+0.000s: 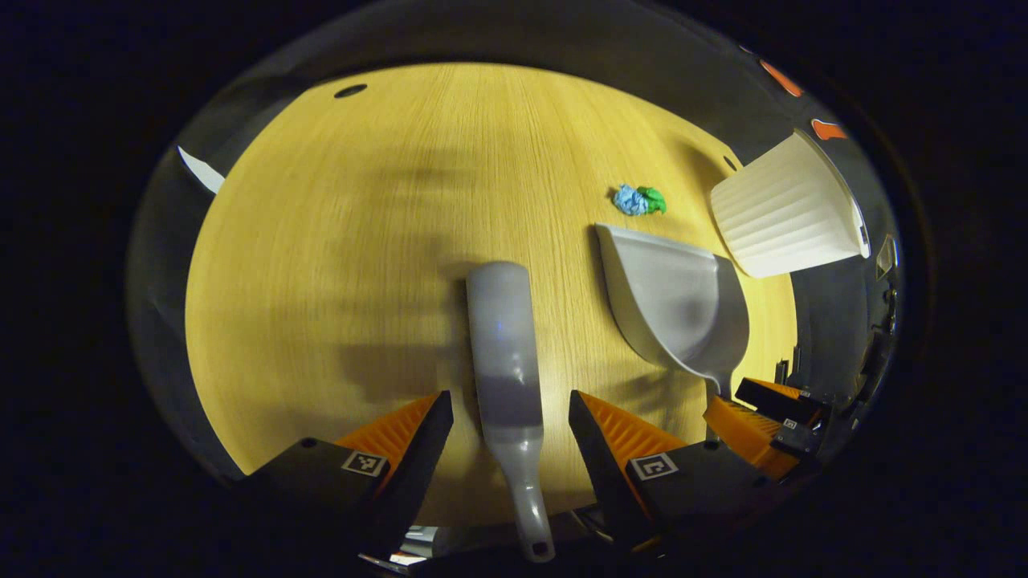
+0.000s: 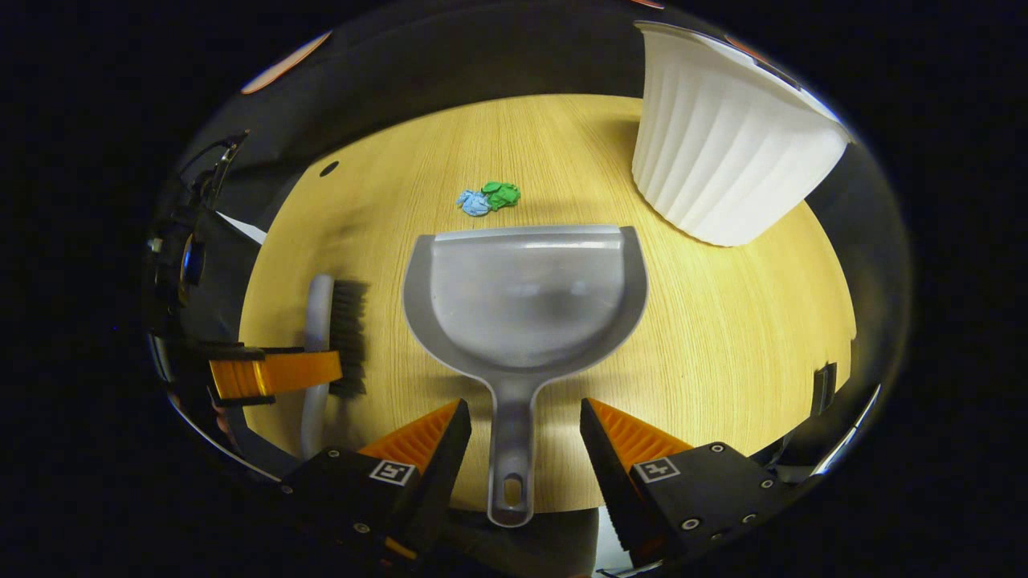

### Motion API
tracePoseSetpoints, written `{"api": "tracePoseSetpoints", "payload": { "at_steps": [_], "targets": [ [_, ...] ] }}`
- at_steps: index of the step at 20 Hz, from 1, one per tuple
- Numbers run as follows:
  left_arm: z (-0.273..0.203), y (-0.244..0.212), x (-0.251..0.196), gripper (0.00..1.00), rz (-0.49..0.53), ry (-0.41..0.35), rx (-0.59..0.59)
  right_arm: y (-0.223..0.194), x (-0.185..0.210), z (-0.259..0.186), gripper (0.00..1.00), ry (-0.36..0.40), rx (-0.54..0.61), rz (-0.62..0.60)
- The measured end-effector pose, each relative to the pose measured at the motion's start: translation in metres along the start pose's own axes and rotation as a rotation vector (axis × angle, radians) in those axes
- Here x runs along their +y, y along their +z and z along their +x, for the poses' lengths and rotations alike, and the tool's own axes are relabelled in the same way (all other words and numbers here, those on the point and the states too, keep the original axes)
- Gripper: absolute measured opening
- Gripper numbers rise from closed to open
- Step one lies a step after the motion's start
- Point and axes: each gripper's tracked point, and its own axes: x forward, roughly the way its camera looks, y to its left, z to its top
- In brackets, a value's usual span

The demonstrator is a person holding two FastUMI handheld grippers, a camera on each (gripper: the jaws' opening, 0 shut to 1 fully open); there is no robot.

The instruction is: Pick up the small broom and dustpan from the desktop, sweep the trash into the dustpan with the broom, and then empty the trash into the garbage bin.

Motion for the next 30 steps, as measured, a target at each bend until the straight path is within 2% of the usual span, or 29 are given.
{"api": "tracePoseSetpoints", "payload": {
  "at_steps": [1,2,3,4,5,6,7,8,10,11,12,13,14,15,16,17,18,19,21,22,24,25,27,28,30],
  "targets": [
    [0.002,-0.003,0.000,0.99,-0.005,-0.003,0.019,0.001,-0.001,0.002,0.83,-0.011,0.009,-0.002],
    [0.003,-0.005,-0.001,0.99,-0.008,-0.003,0.035,0.004,-0.002,0.006,0.84,-0.022,0.008,-0.006],
    [0.003,-0.004,0.000,0.89,-0.007,0.007,0.037,0.004,-0.006,0.010,0.83,-0.041,0.019,-0.013],
    [0.004,-0.003,-0.001,0.94,-0.012,0.011,0.037,0.003,-0.006,0.013,0.82,-0.040,0.033,-0.012],
    [0.007,-0.002,-0.001,0.84,-0.020,0.022,0.047,0.002,-0.004,0.015,0.80,-0.032,0.045,-0.002],
    [0.007,-0.007,0.000,0.87,-0.023,0.028,0.064,0.002,-0.001,0.019,0.78,-0.026,0.053,0.013],
    [0.009,-0.008,0.001,0.82,-0.032,0.036,0.080,0.002,0.000,0.021,0.74,-0.024,0.058,0.024],
    [0.011,-0.011,0.002,0.81,-0.038,0.043,0.091,0.002,0.000,0.025,0.72,-0.027,0.061,0.033],
    [0.015,-0.012,0.003,0.72,-0.048,0.056,0.101,0.003,0.001,0.028,0.71,-0.034,0.060,0.048],
    [0.018,-0.012,0.004,0.63,-0.054,0.067,0.105,0.005,0.002,0.029,0.71,-0.033,0.054,0.051],
    [0.020,-0.012,0.005,0.65,-0.067,0.072,0.106,0.007,0.004,0.031,0.71,-0.029,0.045,0.059],
    [0.022,-0.012,0.005,0.50,-0.079,0.073,0.111,0.010,0.005,0.033,0.65,-0.029,0.039,0.071],
    [0.021,-0.011,0.004,0.55,-0.081,0.069,0.109,0.012,0.007,0.034,0.69,-0.026,0.032,0.083],
    [0.029,-0.011,0.006,0.51,-0.074,0.063,0.095,0.014,0.009,0.035,0.50,-0.019,0.028,0.092],
    [0.023,-0.010,0.004,0.50,-0.058,0.051,0.099,0.014,0.009,0.038,0.53,-0.017,0.030,0.096],
    [0.024,-0.009,0.006,0.48,-0.053,0.046,0.095,0.015,0.007,0.038,0.51,-0.024,0.031,0.095],
    [0.023,-0.009,0.008,0.48,-0.045,0.045,0.090,0.017,0.008,0.040,0.38,-0.022,0.023,0.096],
    [0.022,-0.011,0.010,0.46,-0.046,0.042,0.087,0.018,0.008,0.040,0.34,-0.021,0.021,0.090],
    [0.016,-0.011,0.014,0.43,-0.054,0.032,0.065,0.018,0.006,0.039,0.31,-0.027,0.012,0.073],
    [0.019,-0.005,0.014,0.39,-0.042,0.026,0.056,0.017,0.005,0.039,0.31,-0.026,0.011,0.060],
    [0.017,0.008,0.019,0.39,-0.002,0.036,0.015,0.014,0.004,0.037,0.31,-0.017,0.009,0.037],
    [0.016,0.016,0.023,0.39,0.029,0.053,-0.010,0.013,0.003,0.036,0.22,-0.019,0.010,0.026],
    [0.017,0.034,0.029,0.39,0.091,0.091,-0.063,0.008,-0.005,0.028,0.39,-0.035,0.017,-0.007],
    [0.015,0.044,0.029,0.38,0.116,0.102,-0.085,0.008,-0.009,0.024,0.30,-0.041,0.018,-0.030],
    [0.010,0.068,0.028,0.39,0.159,0.108,-0.123,0.009,-0.011,0.017,0.30,-0.035,0.016,-0.056]
  ]
}}
